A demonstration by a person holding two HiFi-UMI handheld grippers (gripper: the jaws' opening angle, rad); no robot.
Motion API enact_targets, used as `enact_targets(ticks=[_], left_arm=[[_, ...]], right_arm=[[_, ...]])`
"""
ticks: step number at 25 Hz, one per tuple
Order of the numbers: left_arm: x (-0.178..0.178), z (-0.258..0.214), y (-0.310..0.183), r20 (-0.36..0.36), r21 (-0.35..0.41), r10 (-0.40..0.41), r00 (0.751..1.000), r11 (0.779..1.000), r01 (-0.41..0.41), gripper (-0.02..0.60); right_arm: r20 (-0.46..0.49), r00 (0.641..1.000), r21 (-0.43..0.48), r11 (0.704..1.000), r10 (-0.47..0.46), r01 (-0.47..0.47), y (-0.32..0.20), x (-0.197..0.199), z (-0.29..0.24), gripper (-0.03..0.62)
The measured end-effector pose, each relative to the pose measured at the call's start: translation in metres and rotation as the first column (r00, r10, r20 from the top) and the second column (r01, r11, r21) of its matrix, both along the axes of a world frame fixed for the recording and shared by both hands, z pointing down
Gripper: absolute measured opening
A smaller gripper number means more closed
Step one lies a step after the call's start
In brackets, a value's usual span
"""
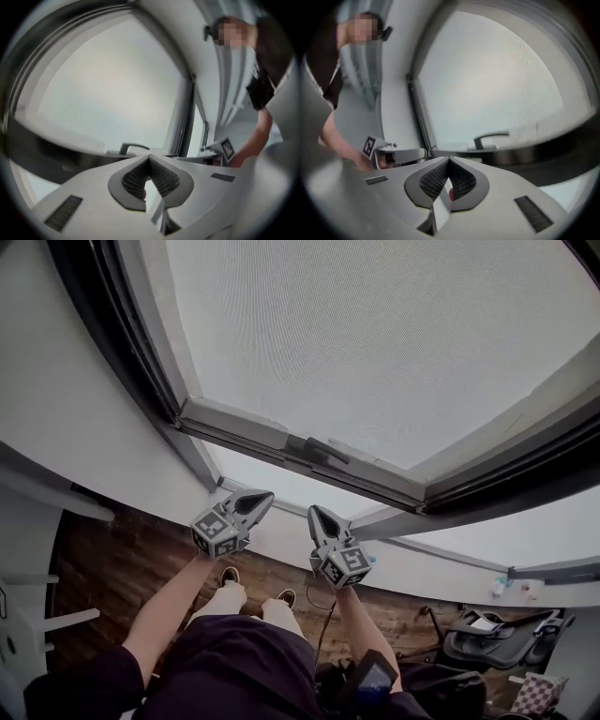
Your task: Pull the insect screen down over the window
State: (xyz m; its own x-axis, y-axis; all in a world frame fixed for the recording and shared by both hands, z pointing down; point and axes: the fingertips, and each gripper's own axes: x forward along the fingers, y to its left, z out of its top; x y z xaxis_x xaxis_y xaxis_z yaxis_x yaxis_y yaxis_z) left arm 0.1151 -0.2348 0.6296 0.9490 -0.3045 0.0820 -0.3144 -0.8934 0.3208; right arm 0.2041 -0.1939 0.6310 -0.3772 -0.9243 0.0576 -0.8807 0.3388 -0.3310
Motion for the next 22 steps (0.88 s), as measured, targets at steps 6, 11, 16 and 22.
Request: enact_targets(ticks=[6,11,16,22], left_arm=[[-0.006,-0.077,0.07,0.136,0.48,-0.003,0.991,0.875,-0.064,-0.008],[-0.022,-0.091,0.104,0.071,0.548,-0.006,0.997,0.836,-0.034,-0.008],[-0.033,-0.098,0.103,0.051,0.568,-0.039,0.998,0.823,0.003,-0.006],[-0.038,-0.096,0.097,0.034,0.554,-0.063,0.997,0.832,0.034,-0.006]], right_arm=[[-0.395,0.917,0.19,0.981,0.054,0.024,0.061,-0.043,-0.072,0.008],[-0.416,0.907,0.136,0.991,0.062,-0.006,0.085,-0.072,-0.075,0.008],[-0.393,0.917,0.158,0.987,0.065,-0.002,0.075,-0.091,-0.084,0.008],[-0.407,0.91,0.241,0.97,0.083,0.019,0.072,-0.098,-0.099,0.008]])
